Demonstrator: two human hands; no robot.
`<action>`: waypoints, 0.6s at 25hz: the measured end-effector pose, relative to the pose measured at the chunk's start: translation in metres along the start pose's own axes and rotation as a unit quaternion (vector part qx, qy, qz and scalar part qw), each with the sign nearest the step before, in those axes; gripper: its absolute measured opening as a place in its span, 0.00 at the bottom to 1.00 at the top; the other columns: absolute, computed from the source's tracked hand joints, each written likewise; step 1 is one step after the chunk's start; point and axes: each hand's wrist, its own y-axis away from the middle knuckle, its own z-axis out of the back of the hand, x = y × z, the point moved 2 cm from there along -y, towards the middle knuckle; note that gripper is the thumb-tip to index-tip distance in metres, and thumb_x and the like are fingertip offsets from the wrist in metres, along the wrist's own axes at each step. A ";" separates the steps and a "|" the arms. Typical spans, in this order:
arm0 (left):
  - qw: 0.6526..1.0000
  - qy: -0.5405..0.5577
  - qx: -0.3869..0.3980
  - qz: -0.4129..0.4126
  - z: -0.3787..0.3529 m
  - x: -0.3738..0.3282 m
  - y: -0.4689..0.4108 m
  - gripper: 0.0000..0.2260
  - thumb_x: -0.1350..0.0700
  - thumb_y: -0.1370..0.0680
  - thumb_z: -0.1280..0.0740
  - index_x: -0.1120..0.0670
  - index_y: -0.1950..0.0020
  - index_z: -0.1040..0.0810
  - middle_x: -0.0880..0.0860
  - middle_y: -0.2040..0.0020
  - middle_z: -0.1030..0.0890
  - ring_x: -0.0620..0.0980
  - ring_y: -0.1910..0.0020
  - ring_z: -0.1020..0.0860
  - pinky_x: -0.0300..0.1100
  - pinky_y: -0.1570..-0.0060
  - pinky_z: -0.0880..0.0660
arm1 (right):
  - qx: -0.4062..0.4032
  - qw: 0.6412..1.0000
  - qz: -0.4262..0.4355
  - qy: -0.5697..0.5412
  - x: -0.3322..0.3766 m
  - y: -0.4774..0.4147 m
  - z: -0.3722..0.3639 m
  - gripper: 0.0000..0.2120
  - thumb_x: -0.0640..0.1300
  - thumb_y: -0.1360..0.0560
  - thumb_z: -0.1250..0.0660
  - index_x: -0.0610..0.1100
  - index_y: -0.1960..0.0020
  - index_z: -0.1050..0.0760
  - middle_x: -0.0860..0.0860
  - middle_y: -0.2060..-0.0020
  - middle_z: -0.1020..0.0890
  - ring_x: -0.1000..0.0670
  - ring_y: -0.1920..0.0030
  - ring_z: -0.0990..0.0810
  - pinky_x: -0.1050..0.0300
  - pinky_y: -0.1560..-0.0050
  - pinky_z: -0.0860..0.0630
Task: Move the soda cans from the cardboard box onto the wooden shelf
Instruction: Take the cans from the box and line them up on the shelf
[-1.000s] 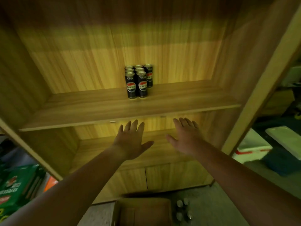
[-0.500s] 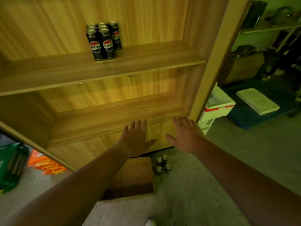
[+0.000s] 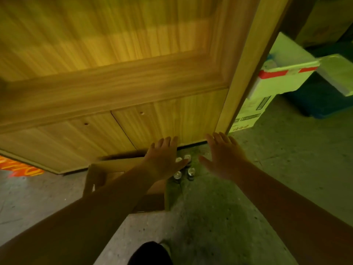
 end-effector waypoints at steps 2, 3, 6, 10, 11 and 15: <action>0.999 0.010 0.000 0.030 -0.075 -0.004 -0.030 0.40 0.31 0.23 0.46 0.53 0.20 0.52 0.56 0.20 0.44 0.58 0.23 0.43 0.56 0.27 0.42 | 0.005 1.000 0.013 0.004 -0.023 -0.023 -0.076 0.39 0.68 0.26 0.48 0.45 0.24 0.49 0.43 0.25 0.40 0.42 0.25 0.43 0.42 0.26 0.44; 0.999 0.020 0.009 0.041 -0.109 -0.004 -0.044 0.40 0.31 0.23 0.45 0.53 0.20 0.53 0.56 0.20 0.45 0.58 0.23 0.43 0.56 0.27 0.41 | 0.010 1.000 0.017 0.007 -0.034 -0.033 -0.112 0.39 0.68 0.26 0.48 0.44 0.24 0.48 0.43 0.26 0.38 0.42 0.26 0.41 0.42 0.27 0.42; 0.995 0.047 0.034 0.079 -0.214 -0.002 -0.086 0.41 0.30 0.24 0.44 0.53 0.20 0.53 0.55 0.21 0.44 0.59 0.23 0.42 0.54 0.30 0.36 | 0.020 0.999 0.024 0.008 -0.065 -0.065 -0.221 0.40 0.69 0.28 0.52 0.44 0.25 0.46 0.43 0.28 0.35 0.42 0.28 0.37 0.44 0.29 0.39; 0.980 0.098 0.063 0.159 -0.333 0.011 -0.121 0.43 0.28 0.25 0.46 0.52 0.20 0.54 0.54 0.21 0.42 0.57 0.26 0.37 0.53 0.32 0.32 | 0.051 0.998 0.032 -0.027 -0.092 -0.099 -0.342 0.40 0.69 0.28 0.50 0.46 0.24 0.50 0.44 0.26 0.39 0.42 0.26 0.41 0.43 0.27 0.42; 0.976 0.104 0.075 0.175 -0.361 0.014 -0.127 0.43 0.28 0.25 0.46 0.53 0.20 0.54 0.55 0.21 0.42 0.57 0.25 0.37 0.54 0.32 0.33 | 0.056 0.997 0.037 -0.035 -0.096 -0.105 -0.370 0.40 0.69 0.27 0.48 0.46 0.24 0.50 0.44 0.25 0.39 0.43 0.26 0.41 0.44 0.27 0.43; 0.952 0.163 0.096 0.240 -0.434 0.023 -0.143 0.45 0.30 0.24 0.42 0.55 0.20 0.56 0.56 0.19 0.50 0.59 0.22 0.45 0.55 0.27 0.39 | 0.059 0.996 0.046 -0.058 -0.103 -0.121 -0.445 0.40 0.69 0.28 0.47 0.46 0.24 0.50 0.45 0.26 0.38 0.44 0.26 0.40 0.44 0.28 0.42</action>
